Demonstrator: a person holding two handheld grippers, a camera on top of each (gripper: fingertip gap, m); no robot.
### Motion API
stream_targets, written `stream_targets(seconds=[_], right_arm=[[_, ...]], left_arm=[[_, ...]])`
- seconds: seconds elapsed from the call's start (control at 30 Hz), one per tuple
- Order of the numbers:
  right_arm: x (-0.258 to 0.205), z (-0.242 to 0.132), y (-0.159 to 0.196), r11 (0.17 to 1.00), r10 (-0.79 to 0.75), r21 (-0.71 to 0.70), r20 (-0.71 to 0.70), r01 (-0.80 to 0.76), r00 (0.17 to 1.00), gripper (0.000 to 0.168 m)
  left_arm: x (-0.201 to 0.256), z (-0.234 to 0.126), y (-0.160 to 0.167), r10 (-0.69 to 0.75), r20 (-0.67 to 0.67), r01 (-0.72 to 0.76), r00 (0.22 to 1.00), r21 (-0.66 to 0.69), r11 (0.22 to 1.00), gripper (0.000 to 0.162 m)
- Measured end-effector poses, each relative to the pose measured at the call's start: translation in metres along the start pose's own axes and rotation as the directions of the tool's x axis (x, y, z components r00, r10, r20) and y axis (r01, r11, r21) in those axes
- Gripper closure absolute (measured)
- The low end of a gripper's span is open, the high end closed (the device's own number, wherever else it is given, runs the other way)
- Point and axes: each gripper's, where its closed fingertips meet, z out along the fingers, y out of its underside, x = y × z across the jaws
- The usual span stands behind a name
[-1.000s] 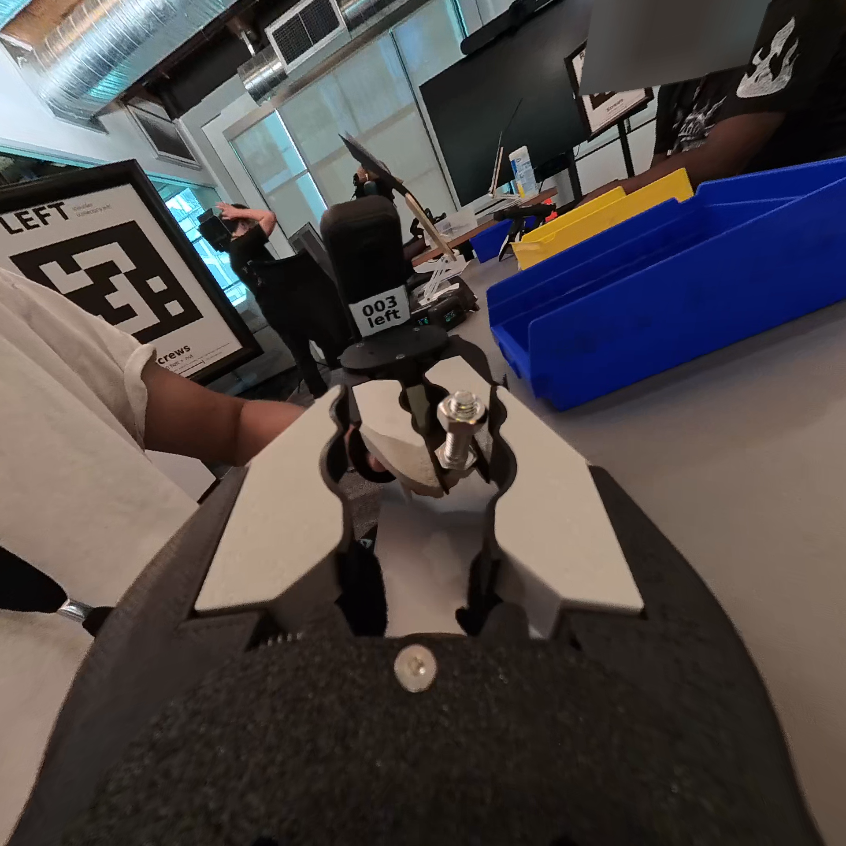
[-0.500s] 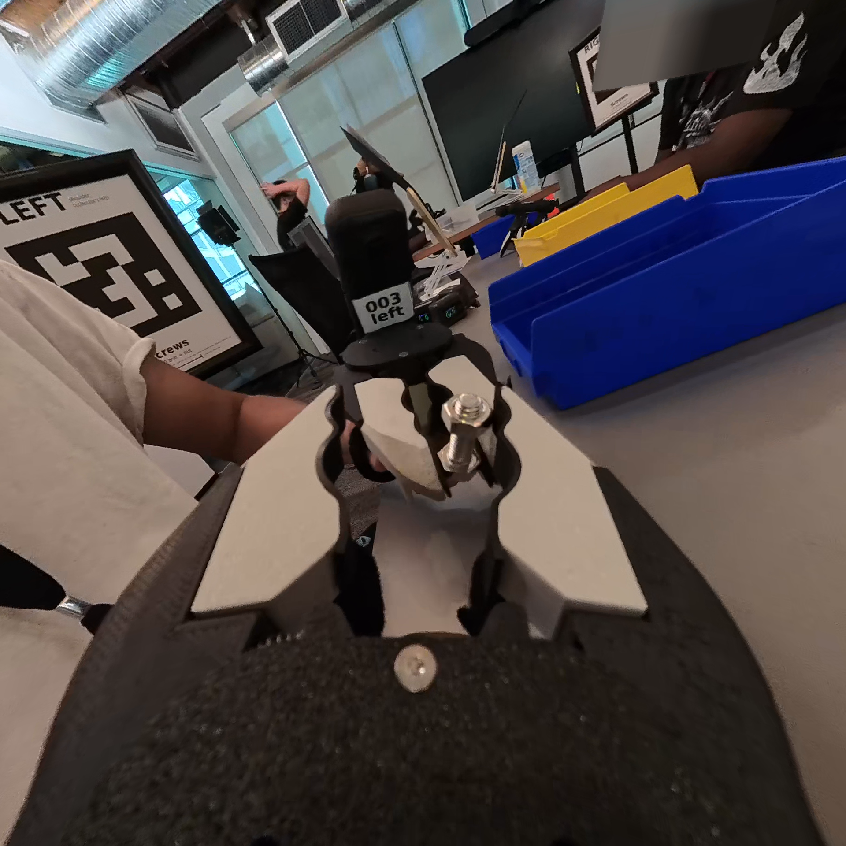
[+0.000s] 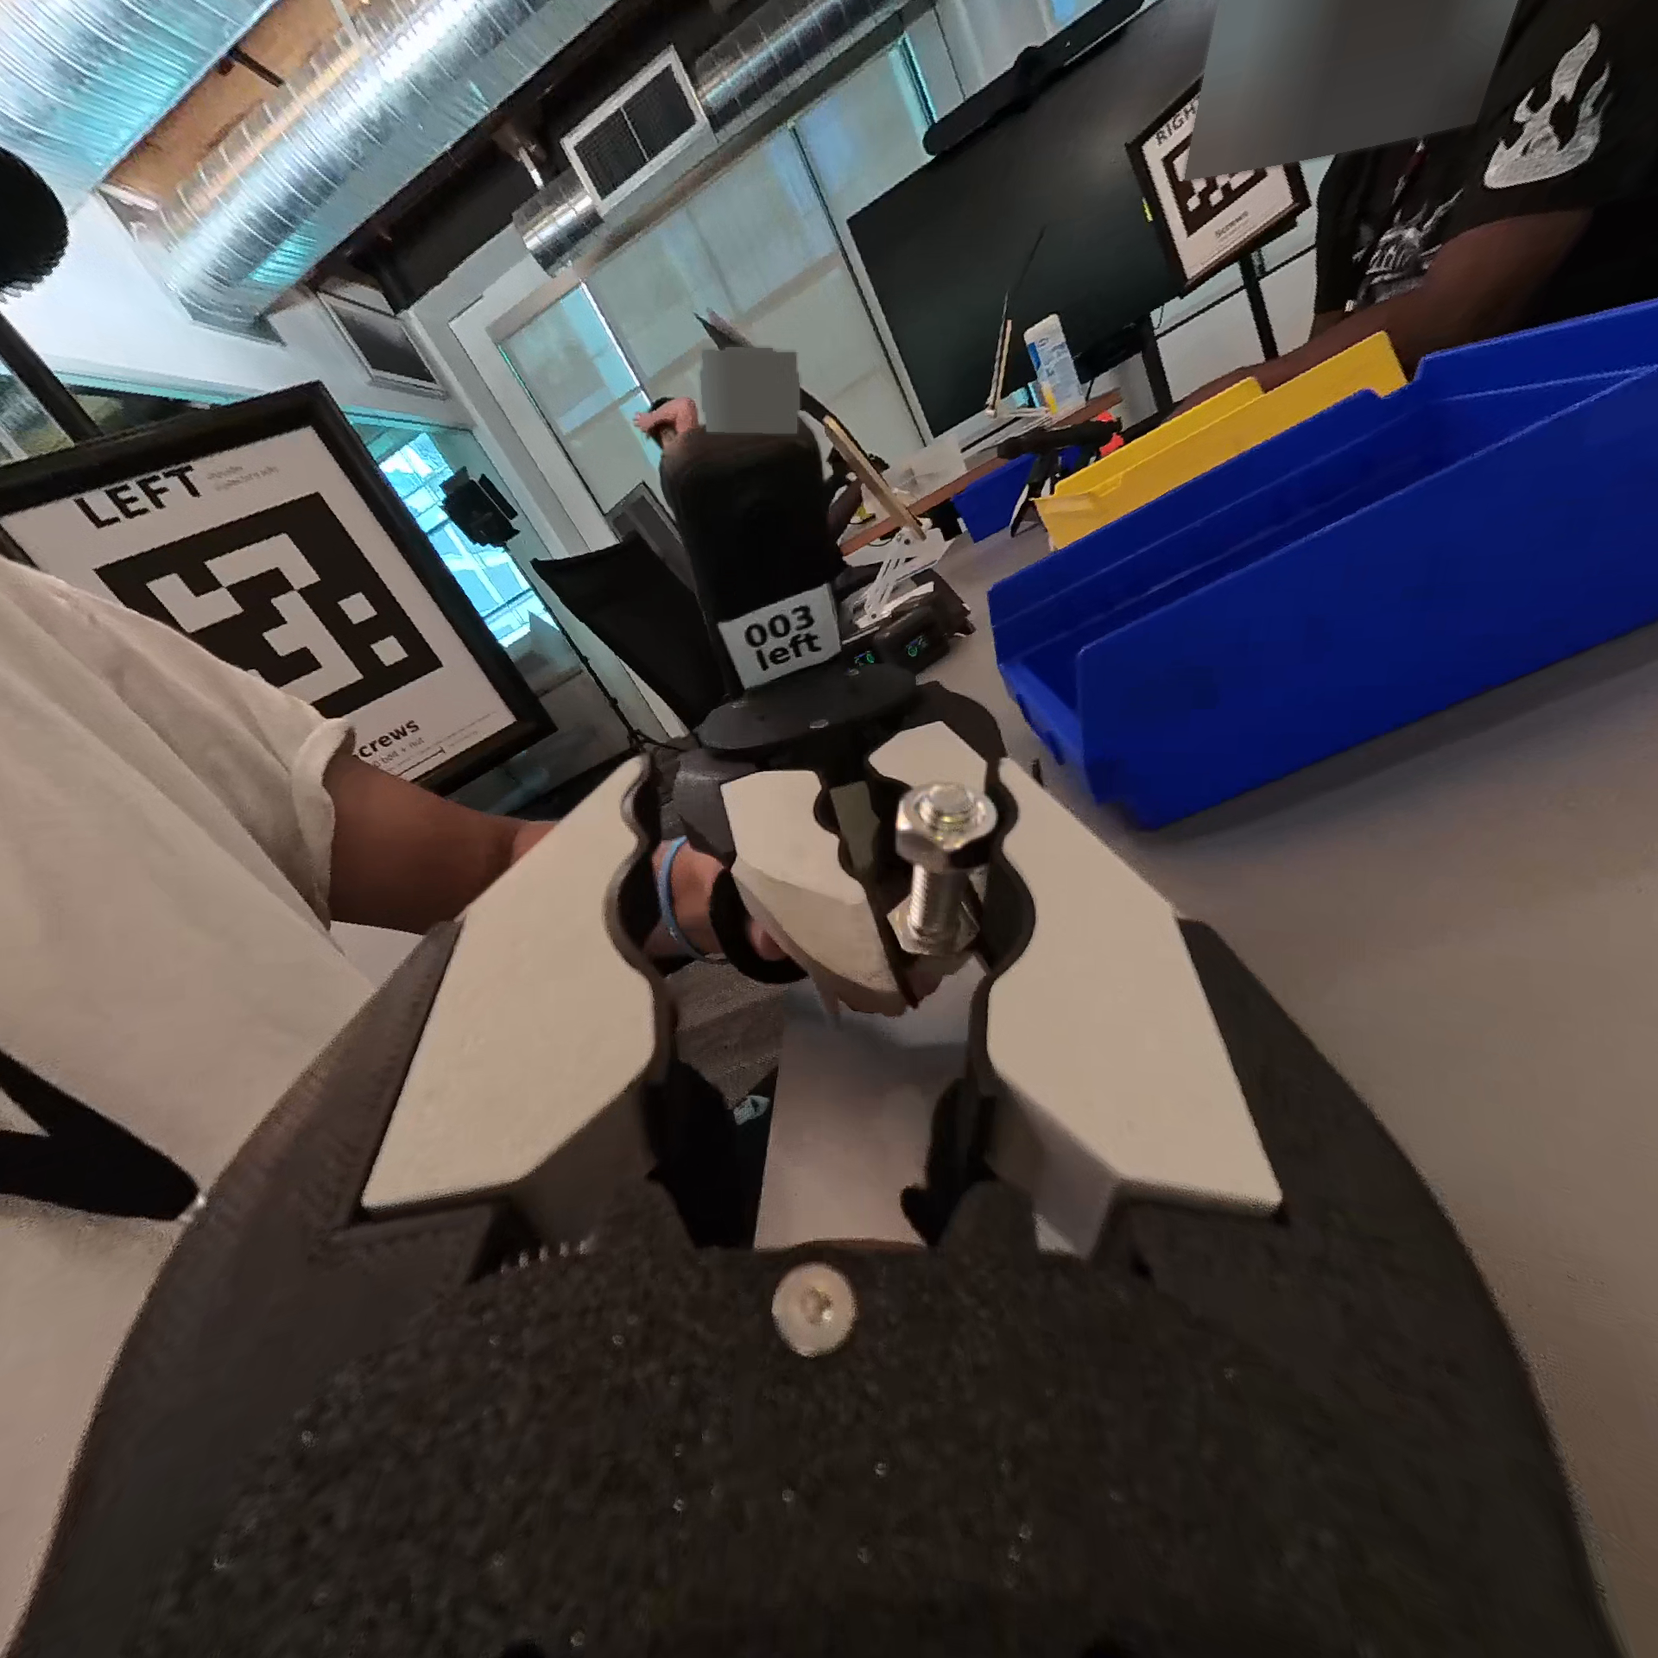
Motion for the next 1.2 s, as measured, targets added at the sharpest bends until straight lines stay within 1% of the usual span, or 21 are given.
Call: stream_targets(seconds=[0.13, 0.23, 0.3, 0.4, 0.47, 0.5, 0.6, 0.7, 0.8, 0.9, 0.97, 1.07, 1.13, 1.2], right_arm=[[0.01, -0.016, -0.007, 1.0, -0.001, 0.031, -0.047, 0.003, 0.999, 0.099], [0.012, -0.025, -0.005, 1.0, -0.008, 0.017, -0.065, 0.009, 0.998, 0.104], [0.007, -0.021, -0.004, 1.0, -0.005, 0.012, -0.038, 0.005, 0.999, 0.107], [0.004, -0.007, -0.002, 1.0, 0.001, 0.015, -0.019, -0.001, 1.0, 0.101], [0.001, -0.003, 0.001, 1.0, 0.002, -0.007, 0.007, -0.002, 1.0, 0.101], [0.001, -0.005, 0.0, 1.0, 0.006, -0.007, 0.013, -0.006, 1.0, 0.102], [0.011, -0.024, -0.011, 0.999, 0.022, 0.043, -0.027, -0.021, 0.999, 0.101], [0.015, -0.037, -0.012, 0.999, -0.002, 0.04, -0.062, 0.004, 0.998, 0.105], [0.006, -0.027, -0.006, 1.0, 0.002, 0.021, -0.017, -0.002, 1.0, 0.105], [0.0, -0.012, -0.003, 1.0, 0.01, 0.022, 0.005, -0.01, 1.0, 0.095], [-0.001, -0.011, -0.003, 1.0, 0.0, 0.009, 0.017, -0.001, 1.0, 0.097], [0.009, -0.026, -0.01, 0.999, -0.008, 0.04, -0.037, 0.009, 0.999, 0.097], [0.013, -0.036, -0.011, 0.999, -0.019, 0.031, -0.064, 0.021, 0.998, 0.099], [0.012, -0.039, -0.012, 0.999, -0.028, 0.031, -0.058, 0.03, 0.998, 0.103]], left_arm=[[-0.007, -0.009, -0.003, -0.011, 0.028, 0.01, 1.0, 0.018, 1.0, 0.144], [-0.012, -0.013, -0.004, -0.021, 0.035, 0.02, 0.999, 0.027, 0.999, 0.144], [-0.011, -0.01, -0.003, -0.023, 0.026, 0.023, 0.999, 0.02, 1.0, 0.144], [-0.003, -0.003, 0.0, -0.01, 0.001, 0.01, 1.0, 0.003, 1.0, 0.144], [0.001, 0.0, 0.001, -0.003, -0.005, 0.003, 1.0, -0.003, 1.0, 0.144], [0.002, 0.0, 0.002, -0.003, -0.005, 0.003, 1.0, -0.004, 1.0, 0.144], [-0.002, -0.005, 0.0, -0.006, 0.012, 0.006, 1.0, 0.008, 1.0, 0.144], [-0.008, -0.007, -0.002, -0.026, 0.021, 0.025, 0.999, 0.021, 0.999, 0.144], [-0.006, -0.002, -0.001, -0.032, 0.005, 0.032, 0.999, 0.014, 0.999, 0.144], [0.002, 0.006, 0.002, -0.017, -0.021, 0.017, 1.0, -0.003, 1.0, 0.144], [0.003, 0.008, 0.003, -0.01, -0.022, 0.01, 1.0, -0.009, 1.0, 0.144], [-0.002, 0.004, 0.002, -0.012, -0.004, 0.012, 1.0, -0.003, 1.0, 0.144], [-0.007, 0.0, 0.0, -0.018, 0.008, 0.018, 1.0, 0.005, 1.0, 0.144], [-0.01, -0.002, 0.0, -0.025, 0.011, 0.025, 1.0, 0.008, 1.0, 0.144]])
